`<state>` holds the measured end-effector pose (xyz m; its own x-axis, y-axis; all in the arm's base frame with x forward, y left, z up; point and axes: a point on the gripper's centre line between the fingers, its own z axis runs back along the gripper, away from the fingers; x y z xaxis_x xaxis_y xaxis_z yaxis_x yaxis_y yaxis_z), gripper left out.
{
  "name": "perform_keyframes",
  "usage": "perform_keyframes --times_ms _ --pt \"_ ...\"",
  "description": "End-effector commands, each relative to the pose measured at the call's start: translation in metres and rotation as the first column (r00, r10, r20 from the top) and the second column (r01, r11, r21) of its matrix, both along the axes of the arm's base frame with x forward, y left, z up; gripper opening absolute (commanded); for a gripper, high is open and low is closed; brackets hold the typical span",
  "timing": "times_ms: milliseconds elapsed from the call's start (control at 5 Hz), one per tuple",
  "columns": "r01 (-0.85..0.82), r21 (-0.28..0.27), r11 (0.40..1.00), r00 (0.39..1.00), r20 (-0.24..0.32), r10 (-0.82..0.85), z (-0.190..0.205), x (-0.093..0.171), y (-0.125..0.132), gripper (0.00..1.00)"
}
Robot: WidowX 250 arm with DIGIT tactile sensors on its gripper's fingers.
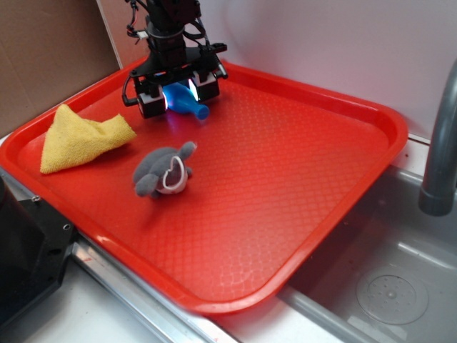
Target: Grab the blue bottle.
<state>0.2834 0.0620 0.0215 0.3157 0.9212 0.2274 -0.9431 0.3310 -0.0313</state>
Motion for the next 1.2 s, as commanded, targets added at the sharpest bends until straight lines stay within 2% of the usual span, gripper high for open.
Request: perform_keyframes --times_ms 0,200,400,800,1000 --pt "0.314 -0.067 0.947 0.949 -0.008 -0.315 0.046 -0.007 -0.003 0.00" --pt "0.453 -0.116 0.884 0.888 -0.025 -0.459 0.071 -0.016 -0.011 0.00" --pt "0.594 -0.155 0.789 0.796 -0.023 -0.604 0.105 -0.033 -0.028 0.00" --pt "0.754 -0.173 0.634 0.644 0.004 -0.765 0.152 -0.075 -0.048 0.00" --pt "0.830 -0.157 0.535 0.540 -0.010 -0.842 0.160 -0.097 -0.060 0.00"
